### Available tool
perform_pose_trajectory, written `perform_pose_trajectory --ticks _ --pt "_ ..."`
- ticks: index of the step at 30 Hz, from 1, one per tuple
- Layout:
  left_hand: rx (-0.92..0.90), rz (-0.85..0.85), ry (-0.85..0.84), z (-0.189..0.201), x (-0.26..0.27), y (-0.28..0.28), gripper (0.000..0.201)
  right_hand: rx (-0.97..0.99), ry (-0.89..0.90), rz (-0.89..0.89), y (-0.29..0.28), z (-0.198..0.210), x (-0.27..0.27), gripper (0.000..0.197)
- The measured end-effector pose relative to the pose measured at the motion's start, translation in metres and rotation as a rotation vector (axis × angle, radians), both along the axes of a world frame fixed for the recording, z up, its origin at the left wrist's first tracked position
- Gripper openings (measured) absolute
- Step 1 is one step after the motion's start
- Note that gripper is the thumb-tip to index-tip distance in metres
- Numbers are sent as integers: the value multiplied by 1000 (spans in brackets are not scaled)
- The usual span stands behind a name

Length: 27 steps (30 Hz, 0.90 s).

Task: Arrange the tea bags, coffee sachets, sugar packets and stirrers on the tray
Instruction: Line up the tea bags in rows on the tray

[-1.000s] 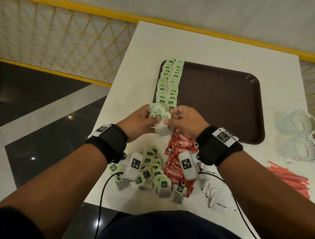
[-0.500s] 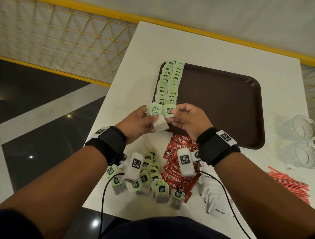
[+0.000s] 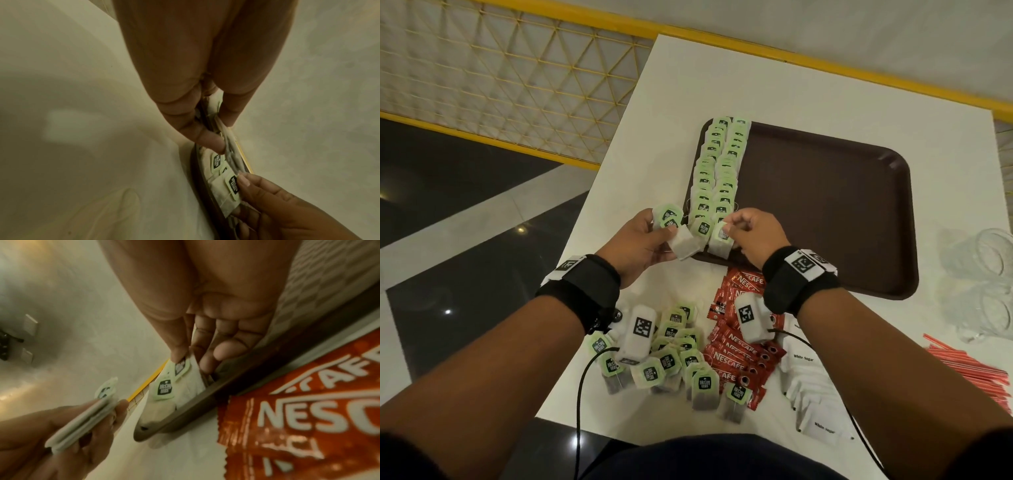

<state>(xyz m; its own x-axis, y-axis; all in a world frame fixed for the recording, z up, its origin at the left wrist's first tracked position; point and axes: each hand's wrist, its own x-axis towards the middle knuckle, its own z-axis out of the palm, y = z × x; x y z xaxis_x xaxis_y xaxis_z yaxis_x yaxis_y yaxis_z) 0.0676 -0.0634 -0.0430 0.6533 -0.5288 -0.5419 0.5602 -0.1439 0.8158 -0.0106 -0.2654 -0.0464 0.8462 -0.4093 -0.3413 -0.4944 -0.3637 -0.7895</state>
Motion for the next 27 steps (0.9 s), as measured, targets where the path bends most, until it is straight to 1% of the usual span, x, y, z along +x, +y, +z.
perform_pose_trajectory --ticks 6,9,12,14,16,19,21,24,26,27 --pt "12 0 -11 -3 1 3 31 -104 9 -39 5 -3 -5 31" --pt "25 -11 -27 -4 2 4 33 -151 22 -20 8 -4 -5 31" --pt "22 -33 -50 -3 1 4 34 -288 47 -5 10 -3 0 33" --pt "5 -34 -69 -1 1 3 35 -330 5 -8 13 4 1 26" --pt "-13 -37 -93 1 2 1 36 -256 -60 54 20 14 2 17" --pt "-34 -60 -129 4 2 -2 36 -61 -35 171 32 24 2 22" --pt "-49 -86 -133 5 2 -4 37 34 -12 161 35 21 1 21" --pt "-80 -122 -110 7 1 -7 32 117 -12 79 33 18 -2 15" --pt "-68 -102 -92 9 -1 -9 29 195 -17 40 30 20 -7 16" --pt "-56 -76 -81 9 -2 -10 30 221 -23 28 30 21 -10 18"
